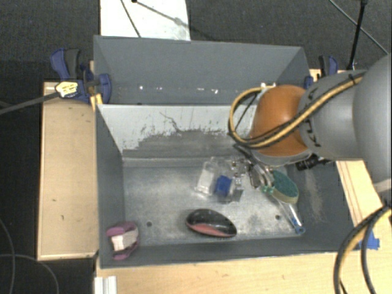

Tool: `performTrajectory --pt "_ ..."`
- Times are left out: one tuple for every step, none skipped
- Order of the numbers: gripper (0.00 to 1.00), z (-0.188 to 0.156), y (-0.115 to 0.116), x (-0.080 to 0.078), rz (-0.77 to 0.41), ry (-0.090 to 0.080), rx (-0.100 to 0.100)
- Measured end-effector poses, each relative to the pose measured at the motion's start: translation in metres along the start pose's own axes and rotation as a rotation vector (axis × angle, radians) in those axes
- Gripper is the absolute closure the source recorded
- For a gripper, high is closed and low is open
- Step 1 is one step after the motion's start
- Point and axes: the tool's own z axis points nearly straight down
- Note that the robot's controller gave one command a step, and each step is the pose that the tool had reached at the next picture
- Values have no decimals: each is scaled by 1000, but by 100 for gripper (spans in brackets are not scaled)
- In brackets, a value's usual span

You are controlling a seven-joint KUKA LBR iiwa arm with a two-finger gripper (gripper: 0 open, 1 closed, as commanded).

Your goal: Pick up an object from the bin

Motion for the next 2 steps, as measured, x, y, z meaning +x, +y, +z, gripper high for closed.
performTrajectory --pt "100 -102 0 11 -70 4 1" --pt "100 -185 12 23 -76 3 0"
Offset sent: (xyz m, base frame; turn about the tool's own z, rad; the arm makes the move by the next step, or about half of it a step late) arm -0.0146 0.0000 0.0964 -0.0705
